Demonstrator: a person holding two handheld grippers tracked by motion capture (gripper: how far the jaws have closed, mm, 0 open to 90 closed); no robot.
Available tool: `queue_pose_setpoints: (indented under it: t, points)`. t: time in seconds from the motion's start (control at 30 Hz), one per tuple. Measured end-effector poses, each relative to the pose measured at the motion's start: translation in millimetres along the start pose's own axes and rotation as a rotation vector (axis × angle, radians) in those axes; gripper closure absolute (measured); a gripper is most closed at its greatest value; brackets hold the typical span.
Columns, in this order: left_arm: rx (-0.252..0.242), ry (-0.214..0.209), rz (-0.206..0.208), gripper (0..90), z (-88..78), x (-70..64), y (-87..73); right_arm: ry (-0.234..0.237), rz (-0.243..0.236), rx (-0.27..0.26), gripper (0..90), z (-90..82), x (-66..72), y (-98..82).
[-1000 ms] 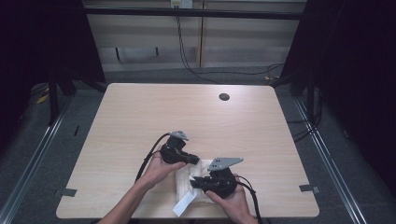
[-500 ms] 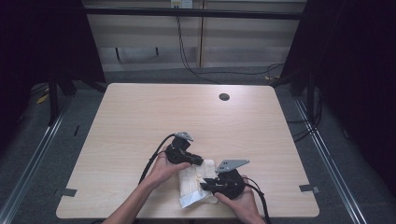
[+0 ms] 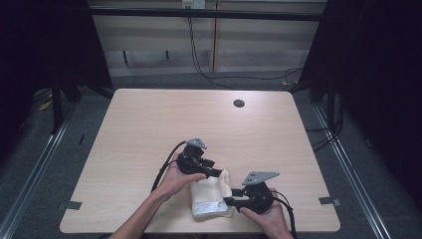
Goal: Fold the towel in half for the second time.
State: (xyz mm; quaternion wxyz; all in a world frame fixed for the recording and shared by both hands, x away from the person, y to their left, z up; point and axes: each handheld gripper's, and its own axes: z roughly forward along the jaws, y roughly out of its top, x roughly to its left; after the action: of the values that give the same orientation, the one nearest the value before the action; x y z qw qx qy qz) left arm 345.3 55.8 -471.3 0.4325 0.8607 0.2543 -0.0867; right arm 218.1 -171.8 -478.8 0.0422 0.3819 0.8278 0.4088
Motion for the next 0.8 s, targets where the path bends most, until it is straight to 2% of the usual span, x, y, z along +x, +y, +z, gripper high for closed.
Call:
queue_pose_setpoints:
  t: [0.03,0.17,0.43,0.47,0.53,0.6,0.63,0.67,0.73,0.77,0.8]
  points:
    - [-0.009,-0.015,0.019,45.1,-4.3,-0.6,0.2,0.000,0.001,-0.001,59.8,-1.5,-1.7,-1.0]
    - [-0.009,0.000,0.028,42.5,-11.9,-0.6,0.0,-0.013,0.012,0.000,59.8,-5.5,-6.9,-3.9]
    - [-0.010,0.025,0.019,41.4,-25.7,1.8,-9.5,-0.047,0.012,0.023,59.7,-12.1,-13.0,-8.4]
    - [-0.016,0.044,0.014,41.1,-30.9,1.8,-14.8,-0.041,0.006,0.017,59.5,-18.4,-14.5,-9.5]
    - [-0.018,0.056,0.012,39.4,-37.0,2.3,-19.7,-0.051,0.007,0.007,59.1,-26.1,-16.6,-10.4]
    - [-0.017,0.061,0.009,37.3,-40.6,2.6,-21.7,-0.061,0.028,-0.013,58.8,-33.5,-20.4,-11.4]
    - [-0.022,0.077,0.005,37.3,-47.8,3.9,-25.9,-0.068,0.031,-0.027,58.6,-35.6,-23.2,-11.6]
    - [-0.022,0.077,0.005,36.7,-47.8,3.9,-25.9,-0.068,0.031,-0.027,58.6,-35.6,-23.2,-11.6]
    - [-0.030,0.101,-0.009,36.3,-60.4,7.2,-31.7,-0.081,0.060,-0.062,56.4,-37.2,-29.9,-12.0]
    - [-0.030,0.101,-0.009,36.3,-60.4,7.2,-31.7,-0.081,0.060,-0.062,56.4,-37.2,-29.9,-12.0]
    - [-0.040,0.126,-0.021,36.4,-68.8,8.7,-36.1,-0.088,0.082,-0.078,54.8,-35.8,-33.7,-11.7]
